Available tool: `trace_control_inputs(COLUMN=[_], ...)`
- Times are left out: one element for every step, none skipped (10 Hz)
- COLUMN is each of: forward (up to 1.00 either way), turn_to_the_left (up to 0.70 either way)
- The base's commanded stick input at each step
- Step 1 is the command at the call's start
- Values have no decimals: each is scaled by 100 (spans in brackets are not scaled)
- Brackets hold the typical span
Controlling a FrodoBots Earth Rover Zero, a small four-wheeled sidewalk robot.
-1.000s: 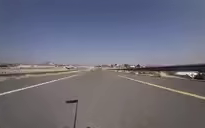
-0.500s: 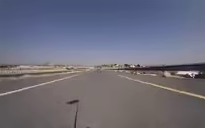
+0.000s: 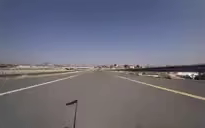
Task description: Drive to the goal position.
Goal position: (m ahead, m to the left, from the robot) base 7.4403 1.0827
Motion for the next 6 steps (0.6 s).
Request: trace_control_inputs(forward=[100,100,100,100,100,100], turn_to_the_left=[0,0,0,0,0,0])
